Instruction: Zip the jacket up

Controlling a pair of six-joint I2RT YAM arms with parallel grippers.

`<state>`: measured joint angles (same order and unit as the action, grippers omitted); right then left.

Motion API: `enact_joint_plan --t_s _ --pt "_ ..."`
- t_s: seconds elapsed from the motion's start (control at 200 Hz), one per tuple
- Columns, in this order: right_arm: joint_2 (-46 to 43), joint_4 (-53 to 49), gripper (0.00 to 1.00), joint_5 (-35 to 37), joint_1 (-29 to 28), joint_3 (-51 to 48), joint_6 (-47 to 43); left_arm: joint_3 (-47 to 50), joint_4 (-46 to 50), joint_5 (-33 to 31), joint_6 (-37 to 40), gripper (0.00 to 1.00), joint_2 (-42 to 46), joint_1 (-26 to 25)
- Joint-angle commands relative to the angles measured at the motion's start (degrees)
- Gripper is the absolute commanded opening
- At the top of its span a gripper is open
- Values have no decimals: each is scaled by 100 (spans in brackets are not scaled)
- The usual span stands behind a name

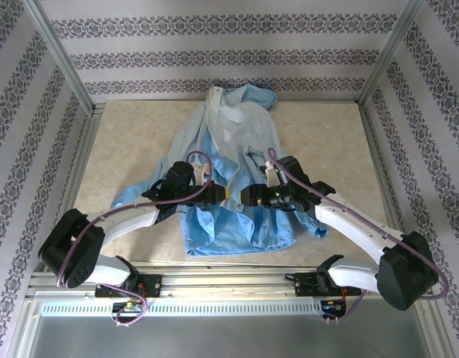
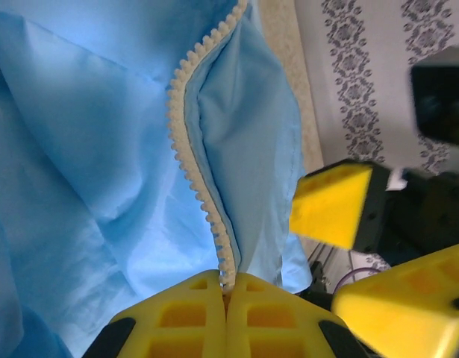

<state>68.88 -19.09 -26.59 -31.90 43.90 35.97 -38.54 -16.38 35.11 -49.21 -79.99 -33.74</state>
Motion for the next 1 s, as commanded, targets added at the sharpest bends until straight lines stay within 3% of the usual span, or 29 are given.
enact_joint_plan --t_s 0.0,0.315,0.375,0.55,0.694,0.769,0.879,0.994 --pt "-77 704 75 -361 -152 -159 562 69 -917 -141 -402 0 93 56" --pt "459 2164 71 -672 -417 -329 1195 216 -1650 22 -986 0 -91 55" --pt "550 2432 61 -741 -430 -355 1315 238 -1664 46 -1029 0 -72 53" --pt "542 2507 20 -604 -405 -399 1306 272 -1486 122 -991 0 34 64" --pt "343 2452 0 -549 -356 -499 1169 334 -1283 291 -911 0 104 219" --pt "241 2454 0 -564 -335 -557 1100 359 -1275 455 -910 12 123 340" --pt "195 2450 0 -692 -315 -584 912 209 -1144 887 -831 44 82 481" --pt "213 2445 0 -872 -303 -562 704 5 -870 1148 -651 53 77 577"
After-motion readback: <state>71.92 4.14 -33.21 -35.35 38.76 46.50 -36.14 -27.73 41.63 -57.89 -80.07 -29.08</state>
